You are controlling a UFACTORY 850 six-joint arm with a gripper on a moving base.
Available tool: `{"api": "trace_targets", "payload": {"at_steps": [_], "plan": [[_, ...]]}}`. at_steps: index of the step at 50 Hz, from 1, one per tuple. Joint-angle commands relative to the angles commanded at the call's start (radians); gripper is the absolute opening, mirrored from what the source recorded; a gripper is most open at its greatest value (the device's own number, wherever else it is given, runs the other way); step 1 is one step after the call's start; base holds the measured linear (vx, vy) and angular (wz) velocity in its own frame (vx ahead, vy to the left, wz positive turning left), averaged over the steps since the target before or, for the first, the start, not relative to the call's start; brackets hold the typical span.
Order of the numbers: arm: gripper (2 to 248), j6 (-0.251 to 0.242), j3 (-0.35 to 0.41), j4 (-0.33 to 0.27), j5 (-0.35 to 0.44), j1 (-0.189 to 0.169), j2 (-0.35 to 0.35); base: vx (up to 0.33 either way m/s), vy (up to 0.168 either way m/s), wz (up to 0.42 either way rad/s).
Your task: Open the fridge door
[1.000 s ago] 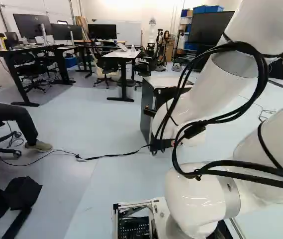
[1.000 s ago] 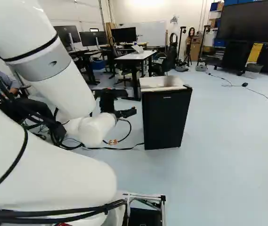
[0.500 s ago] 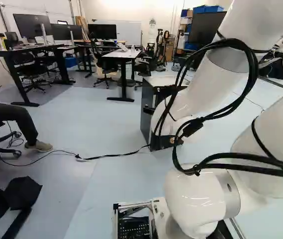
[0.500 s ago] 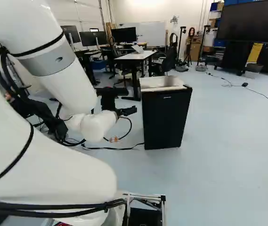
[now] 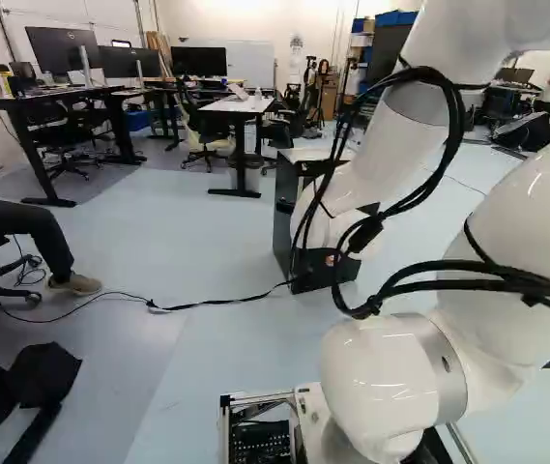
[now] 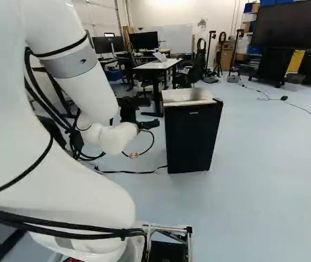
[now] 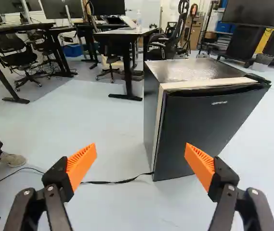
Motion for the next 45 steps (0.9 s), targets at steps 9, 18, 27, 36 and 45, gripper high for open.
{"api": "trace_targets", "payload": {"at_steps": [9,18,27,36,45], "plan": [[247,0.000,-0.033,0.000,0.000,0.001,-0.035,0.000,0.000,0.000],[247,0.000,-0.066,0.000,0.000,0.005,-0.068,0.000,0.000,0.000],[247,0.000,-0.100,0.000,0.000,0.009,-0.109,0.000,0.000,0.000],[247,0.000,-0.136,0.000,0.004,0.014,-0.164,0.000,0.000,0.000],[247,0.000,-0.173,0.000,0.013,0.018,-0.222,0.000,0.000,0.000]]}}
